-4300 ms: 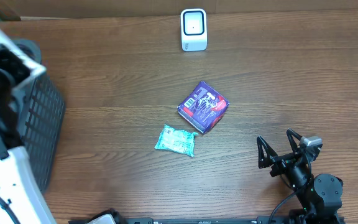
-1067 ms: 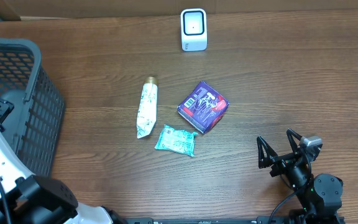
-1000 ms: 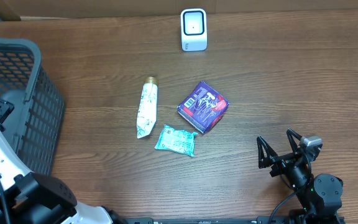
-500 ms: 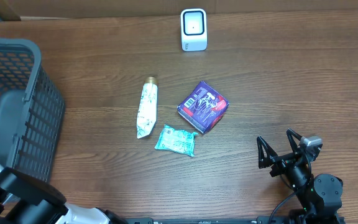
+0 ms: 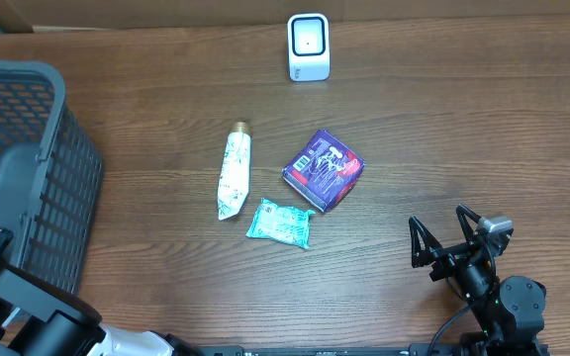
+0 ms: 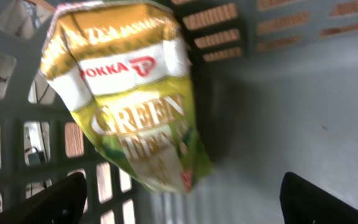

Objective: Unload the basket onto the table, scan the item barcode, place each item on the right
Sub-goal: 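Grasp the yellow Pokka green tea pouch in the basket with left gripper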

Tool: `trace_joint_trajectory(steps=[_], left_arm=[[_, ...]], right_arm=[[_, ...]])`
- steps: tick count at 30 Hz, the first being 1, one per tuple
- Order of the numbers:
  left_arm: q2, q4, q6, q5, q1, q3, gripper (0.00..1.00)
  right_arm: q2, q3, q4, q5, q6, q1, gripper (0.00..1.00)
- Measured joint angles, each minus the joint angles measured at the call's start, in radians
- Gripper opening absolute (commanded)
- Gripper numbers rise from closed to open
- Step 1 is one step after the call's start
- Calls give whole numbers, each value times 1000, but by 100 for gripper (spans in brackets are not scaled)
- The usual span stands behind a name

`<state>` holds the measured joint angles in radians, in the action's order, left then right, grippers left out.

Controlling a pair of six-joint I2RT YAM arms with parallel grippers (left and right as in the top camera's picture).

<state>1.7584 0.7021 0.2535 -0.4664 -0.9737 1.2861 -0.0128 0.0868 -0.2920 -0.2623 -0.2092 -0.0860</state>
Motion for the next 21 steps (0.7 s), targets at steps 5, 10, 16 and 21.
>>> trace_joint_trajectory(steps=[5,10,16,21], left_arm=[[0,-46,-25,-7,-34,-18,86],[1,-71,-29,-34,-47,-18,80],[25,-79,-29,-46,-48,-18,80],[85,-100,-29,-47,-50,-18,73]], right_arm=[[0,0,0,0,0,0,100],[0,0,0,0,0,0,100],[0,0,0,0,0,0,100],[0,0,0,0,0,0,100]])
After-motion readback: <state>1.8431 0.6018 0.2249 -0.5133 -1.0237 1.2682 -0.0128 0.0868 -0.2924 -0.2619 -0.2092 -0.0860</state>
